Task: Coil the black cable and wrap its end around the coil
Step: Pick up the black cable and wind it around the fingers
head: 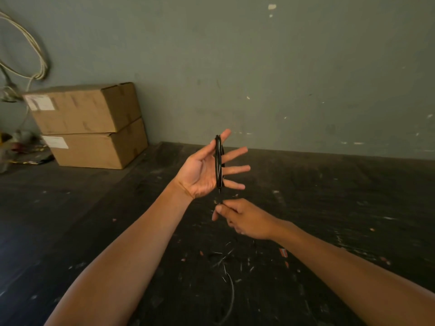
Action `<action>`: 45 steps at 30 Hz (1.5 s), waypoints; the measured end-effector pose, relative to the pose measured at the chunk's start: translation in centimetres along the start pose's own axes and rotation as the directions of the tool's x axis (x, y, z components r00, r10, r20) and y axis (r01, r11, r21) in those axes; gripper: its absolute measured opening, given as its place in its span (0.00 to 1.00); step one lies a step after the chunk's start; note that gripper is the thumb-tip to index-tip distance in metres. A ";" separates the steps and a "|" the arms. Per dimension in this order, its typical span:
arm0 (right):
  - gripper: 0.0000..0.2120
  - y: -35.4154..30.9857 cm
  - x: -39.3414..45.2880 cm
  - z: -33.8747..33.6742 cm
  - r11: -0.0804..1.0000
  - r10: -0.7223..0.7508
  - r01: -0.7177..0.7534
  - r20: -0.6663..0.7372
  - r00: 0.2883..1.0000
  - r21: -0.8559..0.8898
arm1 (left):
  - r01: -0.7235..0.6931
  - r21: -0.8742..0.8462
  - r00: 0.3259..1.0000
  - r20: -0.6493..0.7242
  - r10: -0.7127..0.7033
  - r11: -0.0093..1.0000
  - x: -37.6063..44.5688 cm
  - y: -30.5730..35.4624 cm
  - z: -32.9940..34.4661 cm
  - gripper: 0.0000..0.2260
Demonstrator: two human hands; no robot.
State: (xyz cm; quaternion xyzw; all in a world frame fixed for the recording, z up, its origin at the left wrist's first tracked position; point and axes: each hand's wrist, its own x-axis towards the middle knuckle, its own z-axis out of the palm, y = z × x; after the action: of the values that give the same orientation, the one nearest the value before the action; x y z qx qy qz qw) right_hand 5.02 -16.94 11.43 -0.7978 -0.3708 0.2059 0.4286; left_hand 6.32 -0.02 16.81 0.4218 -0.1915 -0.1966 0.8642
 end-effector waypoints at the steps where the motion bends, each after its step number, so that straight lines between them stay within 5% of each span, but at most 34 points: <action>1: 0.16 -0.4 -0.3 -0.1 1.000 0.000 0.000 0.014 1.000 -0.021 | -0.004 0.005 1.000 -0.027 0.005 1.000 -0.1 -0.1 -0.3 0.21; 9: 0.14 -4.1 -1.2 -3.5 0.898 -0.107 0.115 0.044 0.993 -0.424 | 0.066 0.124 0.975 -0.219 -0.037 0.990 -0.4 -1.4 -1.4 0.19; 17: 0.07 -7.1 0.0 -8.9 0.735 -0.150 0.126 0.022 0.988 -0.666 | 0.208 0.162 0.959 -0.229 -0.168 0.965 -1.1 -3.3 -2.2 0.30; 20: 0.07 -7.9 0.6 -10.8 0.701 -0.145 0.094 -0.012 0.989 -0.707 | 0.267 0.171 0.948 -0.223 -0.227 0.948 -1.3 -3.5 -1.7 0.26; 31: 0.09 -9.0 1.2 -12.3 0.759 -0.244 0.170 -0.033 0.969 -0.628 | 0.321 0.264 0.944 -0.166 -0.285 0.910 -1.4 -3.7 -0.5 0.18; 39: 0.10 -7.2 1.4 -12.8 0.820 -0.218 0.135 -0.086 0.972 -0.556 | 0.294 0.146 0.955 0.001 -0.297 0.945 -1.7 -4.2 0.1 0.21; 45: 0.04 -5.7 1.7 -12.3 0.944 -0.229 0.166 -0.205 0.952 -0.286 | 0.198 0.088 0.965 0.157 -0.210 0.976 -1.7 -3.4 1.5 0.21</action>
State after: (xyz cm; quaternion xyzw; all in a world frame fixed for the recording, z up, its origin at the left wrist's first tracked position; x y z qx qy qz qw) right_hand 11.74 -20.14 22.93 -0.8251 -0.4200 0.0142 0.3776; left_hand 3.49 -2.07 14.68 0.4523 -0.2250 -0.3120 0.8046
